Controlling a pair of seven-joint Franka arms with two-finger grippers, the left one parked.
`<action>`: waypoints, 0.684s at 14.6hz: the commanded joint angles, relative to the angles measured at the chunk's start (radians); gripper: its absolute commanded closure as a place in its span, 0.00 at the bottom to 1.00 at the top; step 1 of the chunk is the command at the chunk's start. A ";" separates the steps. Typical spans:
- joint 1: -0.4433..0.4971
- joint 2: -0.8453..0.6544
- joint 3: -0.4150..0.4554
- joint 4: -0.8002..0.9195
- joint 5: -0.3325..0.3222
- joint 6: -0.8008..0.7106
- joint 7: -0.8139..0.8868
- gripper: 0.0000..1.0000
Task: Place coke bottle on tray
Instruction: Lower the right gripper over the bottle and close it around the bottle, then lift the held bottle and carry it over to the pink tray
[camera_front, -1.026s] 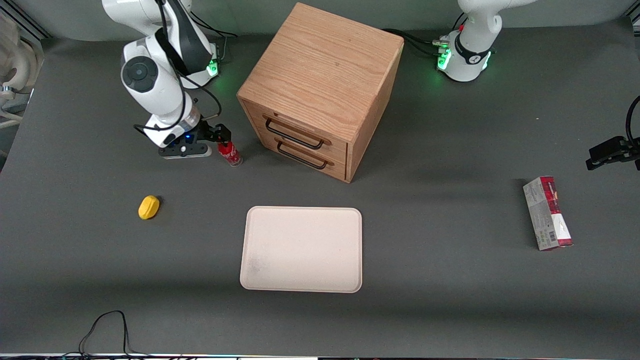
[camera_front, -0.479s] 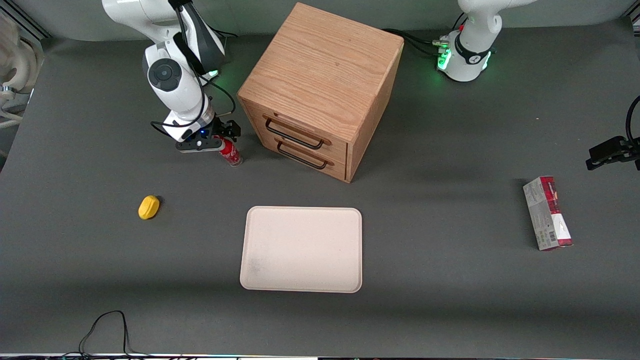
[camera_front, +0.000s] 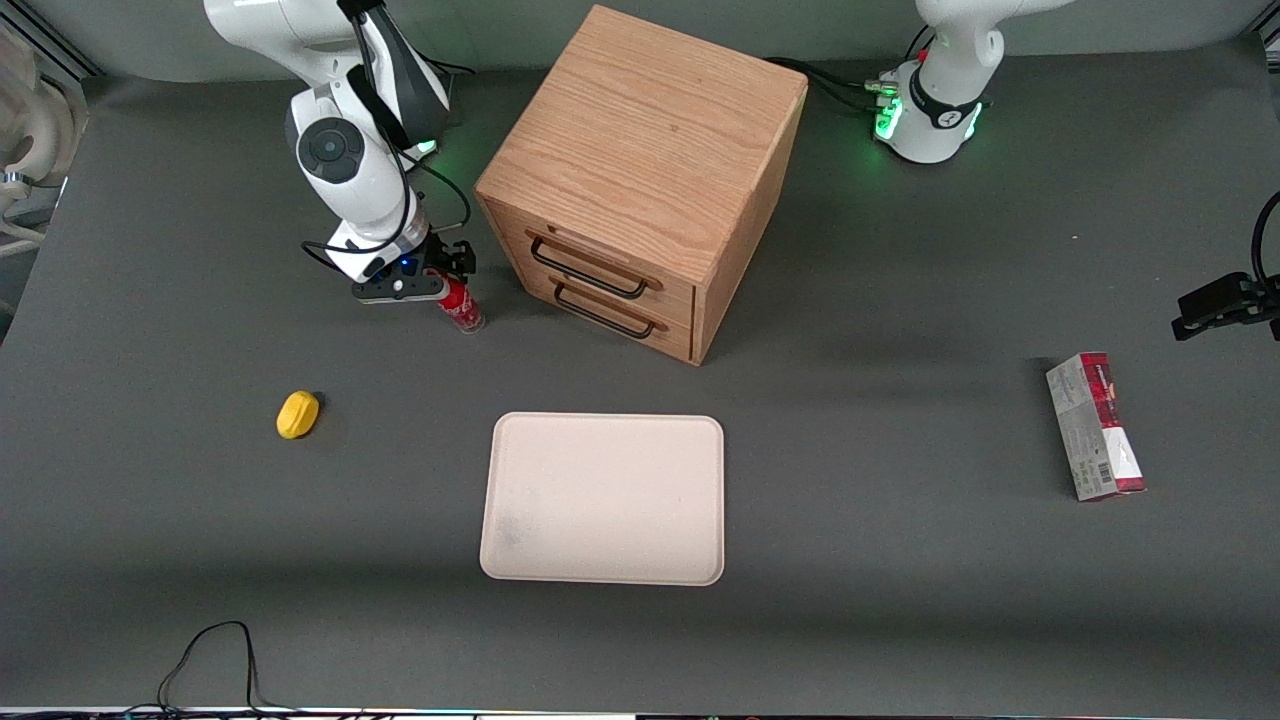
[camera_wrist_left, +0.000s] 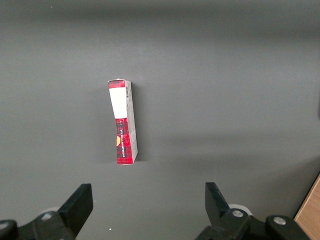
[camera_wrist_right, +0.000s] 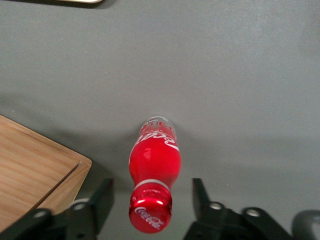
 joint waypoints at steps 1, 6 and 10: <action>-0.005 -0.030 0.003 -0.020 0.022 0.018 0.008 0.94; -0.014 -0.024 0.002 0.011 0.022 0.012 0.017 1.00; -0.046 -0.019 -0.015 0.154 0.022 -0.106 0.019 1.00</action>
